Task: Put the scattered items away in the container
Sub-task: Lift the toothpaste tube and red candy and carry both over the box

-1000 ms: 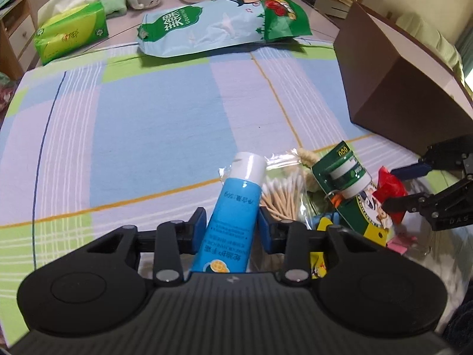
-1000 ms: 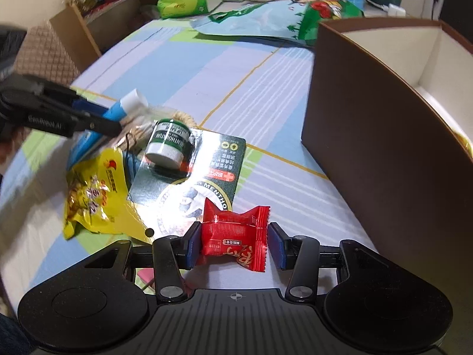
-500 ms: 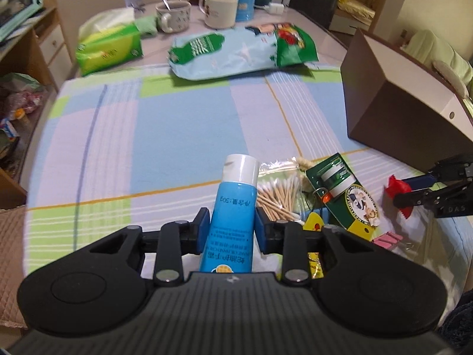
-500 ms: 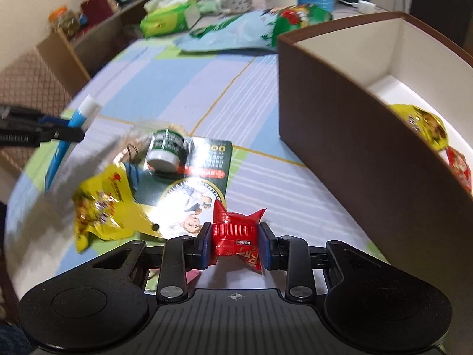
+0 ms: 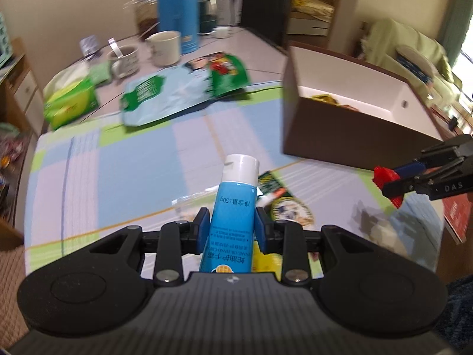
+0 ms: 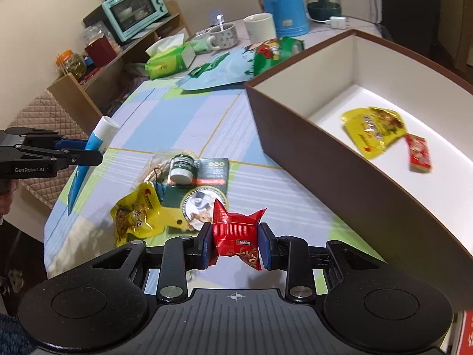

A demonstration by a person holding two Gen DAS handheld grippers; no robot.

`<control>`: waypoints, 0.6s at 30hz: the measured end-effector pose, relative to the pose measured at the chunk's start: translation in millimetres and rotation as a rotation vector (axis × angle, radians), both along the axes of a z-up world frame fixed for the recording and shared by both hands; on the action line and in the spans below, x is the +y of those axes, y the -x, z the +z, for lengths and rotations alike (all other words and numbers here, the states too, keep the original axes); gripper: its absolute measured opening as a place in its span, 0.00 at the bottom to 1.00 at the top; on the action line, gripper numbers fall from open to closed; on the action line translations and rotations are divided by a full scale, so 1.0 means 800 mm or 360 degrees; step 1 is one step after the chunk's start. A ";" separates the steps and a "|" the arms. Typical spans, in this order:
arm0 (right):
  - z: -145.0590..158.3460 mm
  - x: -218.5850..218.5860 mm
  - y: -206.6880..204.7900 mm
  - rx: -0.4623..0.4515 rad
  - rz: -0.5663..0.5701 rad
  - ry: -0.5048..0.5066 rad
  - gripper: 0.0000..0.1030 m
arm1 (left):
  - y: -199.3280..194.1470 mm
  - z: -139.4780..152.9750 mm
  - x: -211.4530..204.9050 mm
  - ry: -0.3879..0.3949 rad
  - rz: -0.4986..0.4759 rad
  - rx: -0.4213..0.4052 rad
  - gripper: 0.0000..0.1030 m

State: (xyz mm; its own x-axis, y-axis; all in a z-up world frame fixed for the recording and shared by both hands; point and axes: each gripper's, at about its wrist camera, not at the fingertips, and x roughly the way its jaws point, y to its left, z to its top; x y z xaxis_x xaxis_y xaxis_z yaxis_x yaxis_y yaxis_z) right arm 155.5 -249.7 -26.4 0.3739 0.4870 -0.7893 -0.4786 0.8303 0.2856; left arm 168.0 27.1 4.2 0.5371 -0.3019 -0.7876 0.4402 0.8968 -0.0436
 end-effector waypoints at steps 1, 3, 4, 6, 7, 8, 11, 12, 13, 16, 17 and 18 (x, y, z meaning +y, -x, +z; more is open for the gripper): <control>0.002 -0.007 0.003 0.0000 -0.0016 -0.0003 0.30 | 0.002 0.002 -0.008 -0.0006 -0.0029 -0.0005 0.27; 0.004 -0.020 0.009 0.0002 -0.0045 -0.0010 0.30 | 0.005 0.007 -0.024 -0.0016 -0.0085 -0.0013 0.27; 0.006 -0.027 0.012 0.0000 -0.0058 -0.0013 0.30 | 0.006 0.010 -0.031 -0.0016 -0.0111 -0.0016 0.27; 0.010 -0.039 0.017 -0.0003 -0.0077 -0.0017 0.30 | 0.006 0.015 -0.045 -0.0022 -0.0167 -0.0028 0.27; 0.014 -0.045 0.019 -0.0010 -0.0083 -0.0017 0.30 | 0.005 0.017 -0.053 -0.0031 -0.0196 -0.0036 0.27; 0.017 -0.050 0.021 -0.0017 -0.0087 -0.0018 0.30 | 0.004 0.019 -0.061 -0.0039 -0.0224 -0.0043 0.27; 0.028 -0.063 0.024 -0.0038 -0.0095 -0.0019 0.30 | -0.001 0.026 -0.084 -0.0064 -0.0305 -0.0068 0.27; 0.032 -0.067 0.024 -0.0044 -0.0097 -0.0021 0.30 | -0.002 0.029 -0.091 -0.0070 -0.0330 -0.0075 0.27; 0.036 -0.070 0.023 -0.0051 -0.0095 -0.0025 0.30 | -0.004 0.031 -0.098 -0.0073 -0.0351 -0.0083 0.27; 0.048 -0.079 0.021 -0.0072 -0.0088 -0.0038 0.30 | -0.012 0.040 -0.120 -0.0098 -0.0414 -0.0118 0.27; 0.052 -0.083 0.019 -0.0080 -0.0091 -0.0046 0.30 | -0.015 0.044 -0.127 -0.0106 -0.0433 -0.0131 0.27; 0.056 -0.087 0.017 -0.0088 -0.0096 -0.0055 0.30 | -0.019 0.048 -0.134 -0.0111 -0.0450 -0.0144 0.27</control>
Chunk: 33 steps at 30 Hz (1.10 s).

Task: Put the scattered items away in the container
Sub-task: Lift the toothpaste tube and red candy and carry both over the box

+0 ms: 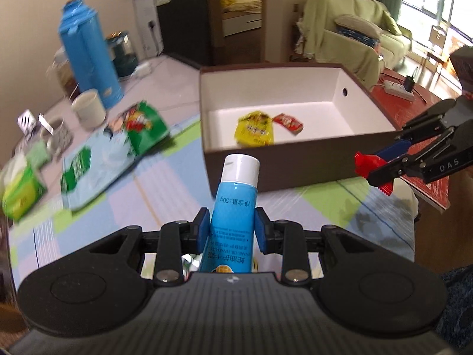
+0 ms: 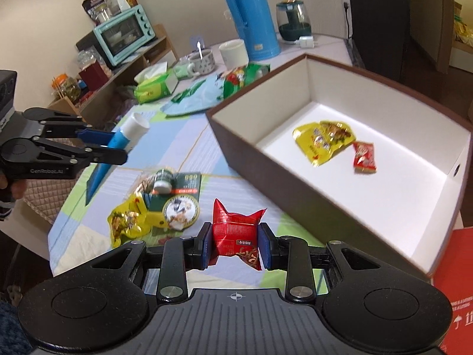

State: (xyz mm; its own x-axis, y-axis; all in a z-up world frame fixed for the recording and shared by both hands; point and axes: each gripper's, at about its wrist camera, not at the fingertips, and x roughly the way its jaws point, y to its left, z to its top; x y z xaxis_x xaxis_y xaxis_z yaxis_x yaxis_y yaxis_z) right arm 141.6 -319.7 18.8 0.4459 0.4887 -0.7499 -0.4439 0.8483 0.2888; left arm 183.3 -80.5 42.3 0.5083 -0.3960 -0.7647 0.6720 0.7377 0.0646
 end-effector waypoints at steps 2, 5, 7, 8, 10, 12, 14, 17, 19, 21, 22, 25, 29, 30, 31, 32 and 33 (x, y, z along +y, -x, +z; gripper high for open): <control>0.010 -0.010 -0.007 -0.0020 -0.0017 -0.0023 0.30 | -0.008 0.008 -0.014 -0.0003 -0.0032 -0.0026 0.27; 0.027 -0.028 -0.018 -0.0068 -0.0039 -0.0026 0.30 | -0.020 0.020 -0.034 -0.0002 -0.0074 -0.0065 0.27; 0.038 -0.041 -0.027 -0.0099 -0.0052 -0.0017 0.30 | -0.029 0.026 -0.048 -0.0003 -0.0106 -0.0086 0.27; 0.044 -0.047 -0.032 -0.0116 -0.0060 -0.0011 0.30 | -0.034 0.029 -0.054 -0.0005 -0.0122 -0.0095 0.27; 0.055 -0.061 -0.040 -0.0146 -0.0069 0.0008 0.30 | -0.040 0.037 -0.068 -0.0018 -0.0159 -0.0113 0.27; 0.065 -0.073 -0.049 -0.0171 -0.0076 0.0033 0.30 | -0.048 0.040 -0.083 -0.0034 -0.0193 -0.0124 0.27; 0.071 -0.086 -0.058 -0.0189 -0.0084 0.0061 0.30 | -0.055 0.042 -0.097 -0.0048 -0.0218 -0.0131 0.27; 0.073 -0.103 -0.071 -0.0189 -0.0095 0.0101 0.30 | -0.064 0.046 -0.119 -0.0067 -0.0251 -0.0137 0.27; 0.070 -0.113 -0.080 -0.0177 -0.0105 0.0119 0.30 | -0.070 0.045 -0.133 -0.0081 -0.0270 -0.0140 0.27; 0.067 -0.122 -0.087 -0.0161 -0.0109 0.0122 0.30 | -0.075 0.044 -0.148 -0.0092 -0.0287 -0.0142 0.27; 0.065 -0.127 -0.091 -0.0153 -0.0107 0.0121 0.30 | -0.078 0.043 -0.155 -0.0095 -0.0293 -0.0141 0.27; 0.061 -0.139 -0.100 -0.0131 -0.0098 0.0126 0.30 | -0.088 0.037 -0.177 -0.0112 -0.0305 -0.0140 0.27; 0.055 -0.152 -0.117 -0.0098 -0.0084 0.0136 0.30 | -0.101 0.026 -0.205 -0.0142 -0.0324 -0.0124 0.27; 0.053 -0.155 -0.121 -0.0090 -0.0080 0.0140 0.30 | -0.104 0.023 -0.212 -0.0153 -0.0328 -0.0122 0.27; 0.051 -0.158 -0.125 -0.0082 -0.0076 0.0144 0.30 | -0.107 0.019 -0.218 -0.0164 -0.0333 -0.0121 0.27; 0.049 -0.160 -0.130 -0.0071 -0.0068 0.0148 0.30 | -0.109 0.016 -0.224 -0.0173 -0.0339 -0.0117 0.27; 0.047 -0.162 -0.135 -0.0060 -0.0059 0.0151 0.30 | -0.112 0.012 -0.230 -0.0180 -0.0345 -0.0110 0.27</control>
